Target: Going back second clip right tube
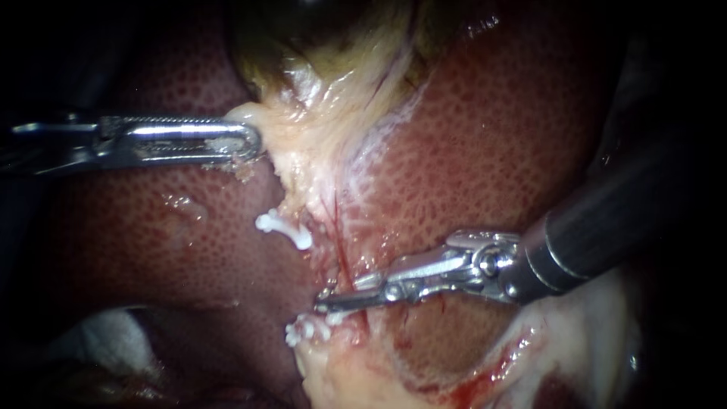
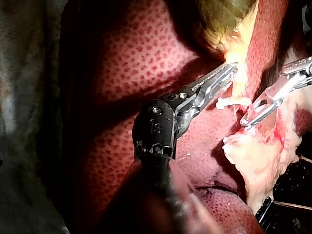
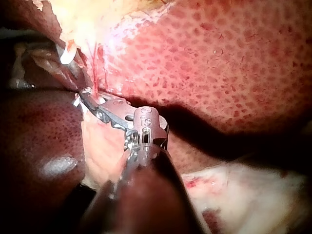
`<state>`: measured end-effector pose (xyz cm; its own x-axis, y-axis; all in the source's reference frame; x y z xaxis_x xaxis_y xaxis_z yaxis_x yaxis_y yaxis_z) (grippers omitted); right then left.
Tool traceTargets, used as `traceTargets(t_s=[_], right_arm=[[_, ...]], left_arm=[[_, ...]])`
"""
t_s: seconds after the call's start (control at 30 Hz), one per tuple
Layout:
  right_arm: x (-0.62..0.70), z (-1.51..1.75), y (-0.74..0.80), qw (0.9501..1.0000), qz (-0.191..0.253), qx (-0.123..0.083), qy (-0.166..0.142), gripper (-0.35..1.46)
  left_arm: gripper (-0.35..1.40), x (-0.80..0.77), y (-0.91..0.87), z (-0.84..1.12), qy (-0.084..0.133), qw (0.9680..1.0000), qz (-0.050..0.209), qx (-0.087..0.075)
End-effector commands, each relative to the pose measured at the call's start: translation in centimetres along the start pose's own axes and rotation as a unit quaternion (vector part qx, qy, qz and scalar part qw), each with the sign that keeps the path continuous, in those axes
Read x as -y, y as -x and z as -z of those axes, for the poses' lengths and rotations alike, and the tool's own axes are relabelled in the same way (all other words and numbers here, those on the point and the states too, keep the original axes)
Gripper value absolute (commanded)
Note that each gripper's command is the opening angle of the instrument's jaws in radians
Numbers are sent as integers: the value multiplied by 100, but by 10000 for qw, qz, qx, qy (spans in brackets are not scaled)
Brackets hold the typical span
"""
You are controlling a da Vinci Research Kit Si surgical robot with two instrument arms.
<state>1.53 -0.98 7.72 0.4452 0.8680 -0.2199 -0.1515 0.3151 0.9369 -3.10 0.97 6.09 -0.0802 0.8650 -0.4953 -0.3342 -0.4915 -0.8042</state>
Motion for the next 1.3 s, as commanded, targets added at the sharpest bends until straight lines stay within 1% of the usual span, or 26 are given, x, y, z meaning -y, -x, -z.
traceTargets(t_s=[0.03,0.43,0.47,0.5,0.53,0.57,0.63,0.7,0.73,0.8,0.87,1.03,1.17,1.23,1.3], right_arm=[[0,0,0,10000,1,0,-2,-35],[1,0,0,10000,1,14,5,-35],[1,0,0,10000,3,-9,-14,-35],[1,0,0,9999,126,-45,-25,-35],[0,-1,0,9987,486,-146,33,-11],[-1,0,-1,9975,666,-209,46,5],[-4,0,-2,9937,1082,-293,31,30],[-8,1,-4,9906,1312,-375,90,39],[-11,2,-5,9889,1421,-411,171,43],[-15,3,-7,9865,1552,-450,266,46],[-19,5,-10,9840,1645,-554,409,49],[-20,11,-15,9828,1697,-571,449,49],[-15,21,-16,9832,1681,-564,425,49],[-10,31,-17,9826,1724,-550,407,49],[-3,48,-19,9807,1840,-532,398,49]], left_arm=[[-35,0,0,0,1,10000,-1,0],[-35,0,0,0,1,10000,-1,0],[-35,0,0,0,1,10000,-1,0],[-35,0,0,0,1,10000,-1,0],[-35,0,0,0,1,10000,-31,0],[-35,0,0,0,0,10000,-31,0],[-35,0,0,0,0,10000,-31,-1],[-35,0,1,0,-1,10000,-32,-1],[-35,0,1,0,-1,10000,-32,-1],[-35,0,1,0,-1,10000,-32,-1],[-35,0,1,1,-1,10000,-32,-1],[-35,0,1,0,-2,10000,-34,-1],[-35,0,2,1,-1,10000,-35,0],[-35,0,2,1,0,10000,-35,0],[-35,0,2,1,1,10000,-36,1]])
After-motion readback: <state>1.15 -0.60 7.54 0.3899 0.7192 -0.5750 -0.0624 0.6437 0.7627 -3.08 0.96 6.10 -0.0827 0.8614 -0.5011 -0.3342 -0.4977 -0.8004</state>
